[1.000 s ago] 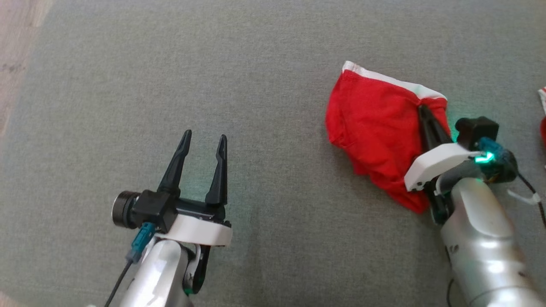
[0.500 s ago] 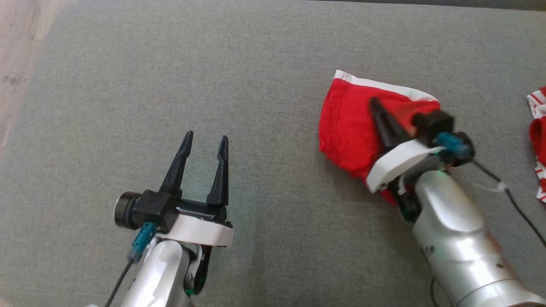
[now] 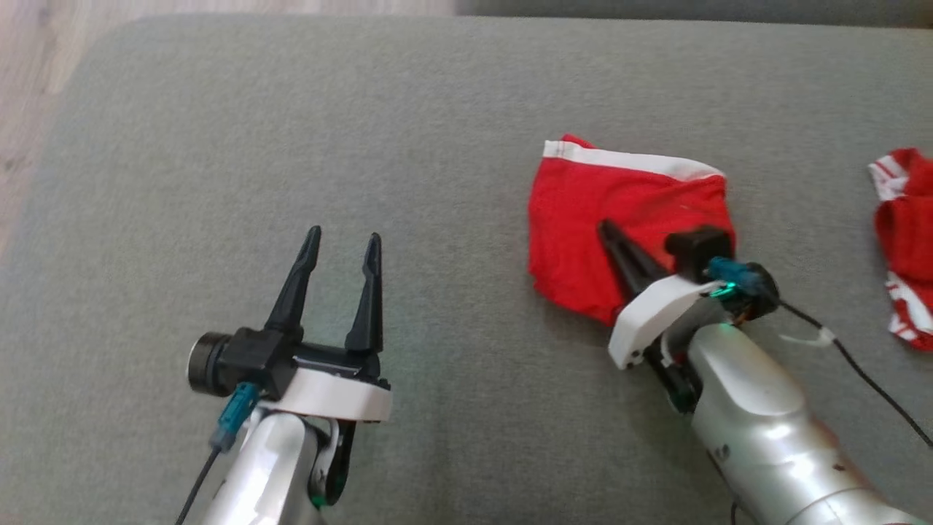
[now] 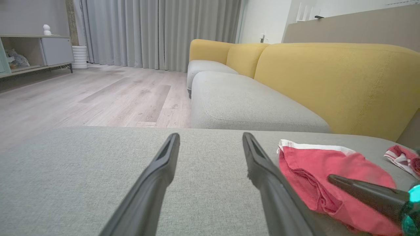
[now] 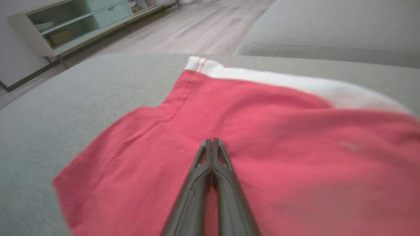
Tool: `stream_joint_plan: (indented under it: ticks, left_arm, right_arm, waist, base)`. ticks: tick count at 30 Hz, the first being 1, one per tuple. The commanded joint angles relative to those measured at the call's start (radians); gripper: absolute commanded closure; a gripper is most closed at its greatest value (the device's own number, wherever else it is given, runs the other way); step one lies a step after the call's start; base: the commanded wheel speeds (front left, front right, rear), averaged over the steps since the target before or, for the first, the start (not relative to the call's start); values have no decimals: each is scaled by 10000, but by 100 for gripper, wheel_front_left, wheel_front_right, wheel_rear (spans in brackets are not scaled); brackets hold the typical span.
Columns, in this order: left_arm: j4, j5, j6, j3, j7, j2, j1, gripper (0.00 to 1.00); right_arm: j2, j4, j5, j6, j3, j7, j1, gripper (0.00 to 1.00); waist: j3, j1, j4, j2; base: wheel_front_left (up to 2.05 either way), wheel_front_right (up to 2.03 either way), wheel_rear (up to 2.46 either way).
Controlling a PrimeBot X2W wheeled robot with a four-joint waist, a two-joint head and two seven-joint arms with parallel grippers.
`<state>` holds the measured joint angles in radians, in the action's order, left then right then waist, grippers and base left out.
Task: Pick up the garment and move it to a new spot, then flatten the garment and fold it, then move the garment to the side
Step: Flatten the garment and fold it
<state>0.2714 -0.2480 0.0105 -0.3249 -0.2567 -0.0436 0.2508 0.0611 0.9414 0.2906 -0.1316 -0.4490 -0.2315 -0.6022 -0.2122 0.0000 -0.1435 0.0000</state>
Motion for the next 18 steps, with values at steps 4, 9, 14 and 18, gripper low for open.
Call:
stream_joint_plan:
  ticks: [4, 9, 14, 18]
  left_arm:
    - [-395, 102, 58, 592, -51, -66, -127, 0]
    - [-420, 166, 15, 810, -51, -66, -292, 0]
    - [-426, 173, 15, 932, -51, -66, -479, 0]
    - [-354, 105, 14, 949, -51, -66, -697, 0]
  right_arm:
    - [-107, -999, -450, 9, 1387, -291, 180, 100]
    - [-97, -2971, -1529, 9, 3219, -299, 1320, 100]
    - [-103, -4432, -2117, 9, 4167, -300, 2441, 100]
    - [-105, -5419, -1948, 9, 4547, -301, 3578, 100]
  waist:
    - [494, 0, 694, 0]
    - [827, 0, 1217, 0]
    - [1053, 0, 1562, 0]
    - [1316, 0, 1736, 0]
  base:
    - [0, 0, 0]
    - [0, 0, 0]
    - [0, 0, 0]
    - [0, 0, 0]
